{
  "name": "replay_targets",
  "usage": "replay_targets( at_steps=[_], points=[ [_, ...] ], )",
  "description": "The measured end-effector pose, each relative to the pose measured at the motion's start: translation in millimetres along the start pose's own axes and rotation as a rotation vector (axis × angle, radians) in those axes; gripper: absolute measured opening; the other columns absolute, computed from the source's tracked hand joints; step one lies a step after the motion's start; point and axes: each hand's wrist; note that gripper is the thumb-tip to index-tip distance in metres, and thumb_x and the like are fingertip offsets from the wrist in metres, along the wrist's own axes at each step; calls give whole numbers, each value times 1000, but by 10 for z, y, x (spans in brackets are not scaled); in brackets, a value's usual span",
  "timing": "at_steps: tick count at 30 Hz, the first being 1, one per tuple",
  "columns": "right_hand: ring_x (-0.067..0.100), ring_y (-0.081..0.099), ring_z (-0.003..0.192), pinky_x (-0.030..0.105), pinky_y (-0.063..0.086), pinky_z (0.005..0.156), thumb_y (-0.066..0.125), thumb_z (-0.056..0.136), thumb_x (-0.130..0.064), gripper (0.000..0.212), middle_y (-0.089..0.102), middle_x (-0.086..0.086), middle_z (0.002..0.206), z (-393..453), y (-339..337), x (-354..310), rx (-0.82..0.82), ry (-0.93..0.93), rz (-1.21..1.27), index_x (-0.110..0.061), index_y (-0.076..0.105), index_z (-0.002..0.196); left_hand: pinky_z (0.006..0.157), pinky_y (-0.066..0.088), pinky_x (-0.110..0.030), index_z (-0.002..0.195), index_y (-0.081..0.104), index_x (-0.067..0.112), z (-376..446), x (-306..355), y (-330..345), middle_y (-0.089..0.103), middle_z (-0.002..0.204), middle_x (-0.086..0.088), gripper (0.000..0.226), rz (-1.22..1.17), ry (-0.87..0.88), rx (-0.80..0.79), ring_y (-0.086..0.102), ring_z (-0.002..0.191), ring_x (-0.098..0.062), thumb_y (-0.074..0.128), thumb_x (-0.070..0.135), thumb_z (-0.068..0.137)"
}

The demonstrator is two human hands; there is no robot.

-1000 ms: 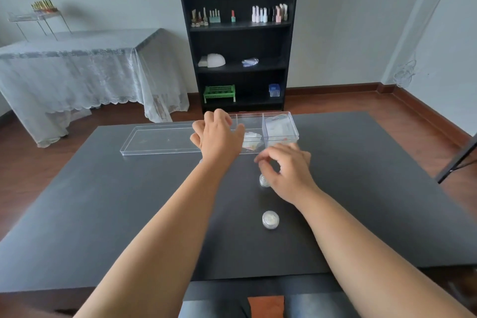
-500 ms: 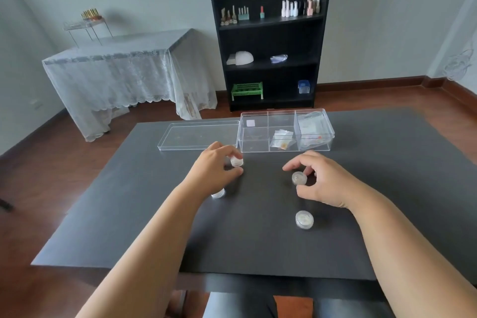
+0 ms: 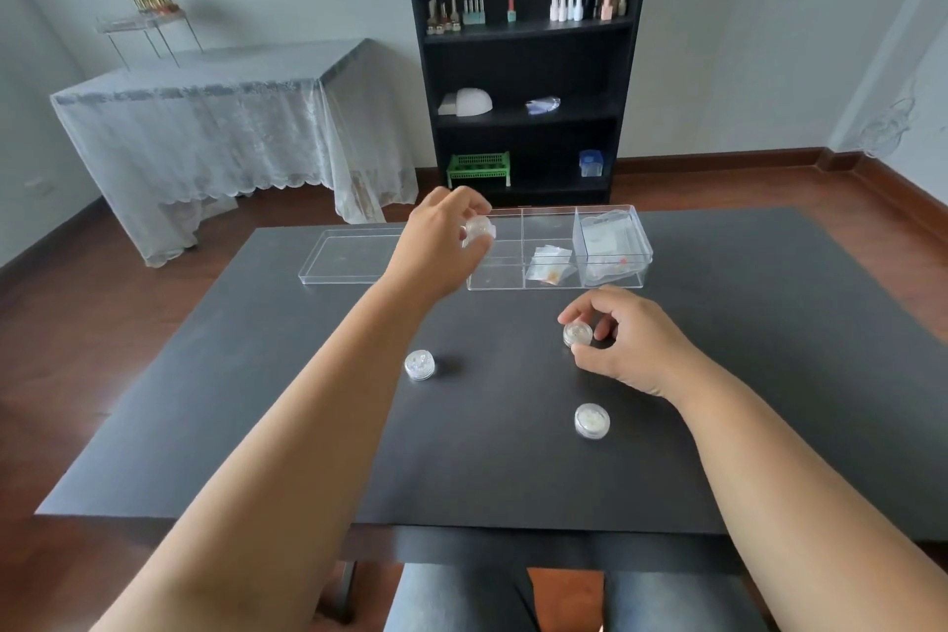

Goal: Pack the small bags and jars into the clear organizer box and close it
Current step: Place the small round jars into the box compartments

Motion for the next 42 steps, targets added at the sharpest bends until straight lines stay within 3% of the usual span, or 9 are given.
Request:
replay_targets(
  at_steps=[8,16,20,26,28,30,33,37,42],
  points=[
    [6,49,60,8,41,61,76,69,-15,26,61,-9,84,-3,27,20,30,-19,37,-36,68,83,92,50,-37,108,68,29,625,12,57,66,114,7,25,420,-32,-614,59,104,-16,69,29,83],
    [13,49,61,10,42,60,75,70,-15,27,61,-11,82,-2,31,34,34,-36,14,-37,67,82,99,46,-41,112,73,25,777,-14,134,65,118,6,32,473,-99,-859,58,110,-20,69,37,83],
    [13,49,61,9,42,60,75,71,-16,26,61,-11,82,9,34,46,33,-32,24,-38,66,81,92,44,-31,118,71,17,709,-57,64,67,118,2,37,385,-90,-826,60,105,-19,58,41,93],
    [4,47,59,9,42,58,73,75,-19,24,61,-11,84,33,13,14,70,5,91,-37,66,90,96,45,-46,98,70,1,456,-48,-43,63,95,-8,73,308,-75,-679,57,91,-22,44,69,87],
    [3,47,59,9,43,60,70,80,-17,24,60,-9,87,80,-11,-48,120,-1,126,-35,67,95,104,35,-47,93,71,14,329,-53,-111,58,106,-2,76,260,-64,-600,48,109,-23,42,81,74],
    [2,49,60,8,43,62,70,80,-14,26,57,-7,90,178,-40,-145,167,-30,117,-31,69,100,109,27,-50,116,69,34,191,-89,-166,49,131,8,77,231,-68,-498,32,128,-23,46,86,64],
    [-1,53,67,7,44,66,68,83,-12,30,53,-10,93,422,-93,-334,206,-106,54,-27,68,110,109,24,-49,137,49,41,9,-198,-133,39,145,10,81,170,-104,-330,25,134,-26,59,80,67],
    [7,59,82,17,49,70,67,86,-16,30,54,-8,101,862,-94,-533,134,-135,-47,-22,67,116,103,25,-46,142,39,44,-191,-293,67,39,147,11,77,186,-153,-212,29,134,-26,65,67,74],
    [7,56,87,18,40,66,68,85,-22,33,62,-8,105,1250,-45,-580,-71,-66,-260,-26,66,118,103,21,-46,144,38,42,-285,-397,217,43,146,14,67,247,-111,-131,28,134,-22,52,67,84]
  ],
)
Point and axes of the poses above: each hand's wrist, its own z-axis towards the middle knuckle, its own y-axis out of the palm, x = y × z
